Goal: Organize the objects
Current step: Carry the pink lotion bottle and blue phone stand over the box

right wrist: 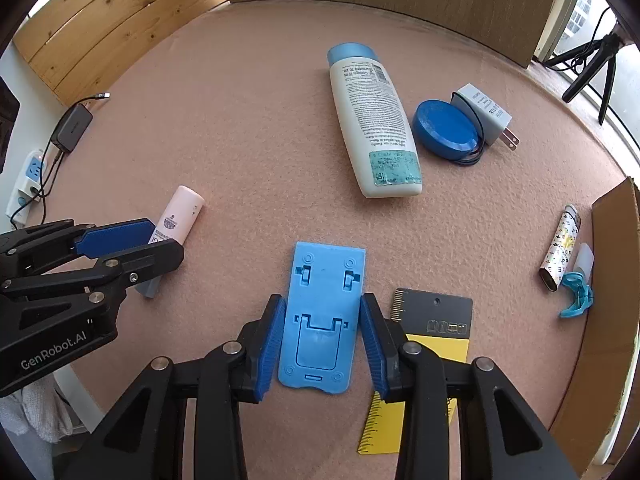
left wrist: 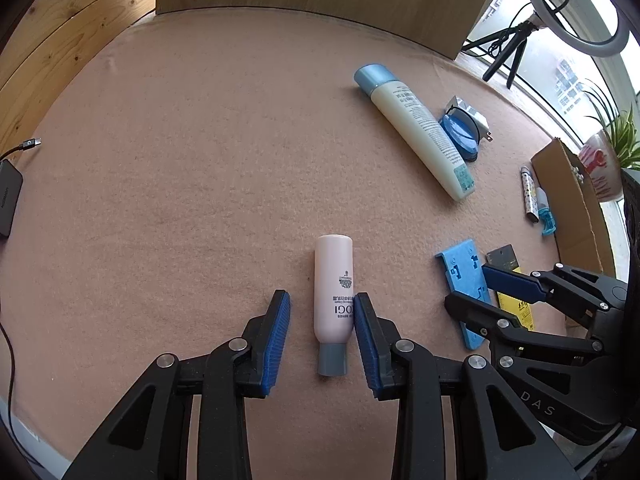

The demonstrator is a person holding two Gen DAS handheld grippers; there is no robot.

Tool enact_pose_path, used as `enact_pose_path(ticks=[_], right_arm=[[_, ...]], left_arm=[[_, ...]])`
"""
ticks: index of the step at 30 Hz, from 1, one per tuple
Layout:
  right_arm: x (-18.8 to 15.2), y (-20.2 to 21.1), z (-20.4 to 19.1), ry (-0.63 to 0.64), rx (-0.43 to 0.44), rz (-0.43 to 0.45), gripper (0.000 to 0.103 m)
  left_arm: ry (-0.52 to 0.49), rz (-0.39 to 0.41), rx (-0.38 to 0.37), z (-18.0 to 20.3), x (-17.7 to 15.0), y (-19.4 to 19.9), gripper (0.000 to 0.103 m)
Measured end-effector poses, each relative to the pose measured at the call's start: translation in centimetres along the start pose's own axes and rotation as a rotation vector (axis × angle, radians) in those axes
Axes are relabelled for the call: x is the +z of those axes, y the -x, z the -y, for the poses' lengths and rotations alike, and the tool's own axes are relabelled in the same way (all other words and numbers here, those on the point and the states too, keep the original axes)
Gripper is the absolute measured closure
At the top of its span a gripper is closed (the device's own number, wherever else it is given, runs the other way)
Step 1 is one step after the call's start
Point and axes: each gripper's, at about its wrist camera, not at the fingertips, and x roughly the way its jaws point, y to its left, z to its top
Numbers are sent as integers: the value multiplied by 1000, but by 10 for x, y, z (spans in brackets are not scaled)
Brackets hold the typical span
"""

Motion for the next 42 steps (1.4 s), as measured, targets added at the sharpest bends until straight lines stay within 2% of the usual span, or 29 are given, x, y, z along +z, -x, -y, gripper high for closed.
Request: enact_pose_path(ticks=[4,12,20,29,42], right_arm=[[-6,3,5,-30,29,11,69],[-15,9,9,-119,83,43,70],[-21,29,18,-141,76,104,70],[-28,75,52,-207,88,202,70],[-64,126,131,-339,26,289,70]], left_arm=[[6,8,-3,-1,-1,0,81],[47,23,-26,-3,-5,7,81],[27,61,-49,14,-1,25,81],[-44,104,-98,63,14,43,81],[-168,102,-195,156,37,34,81]])
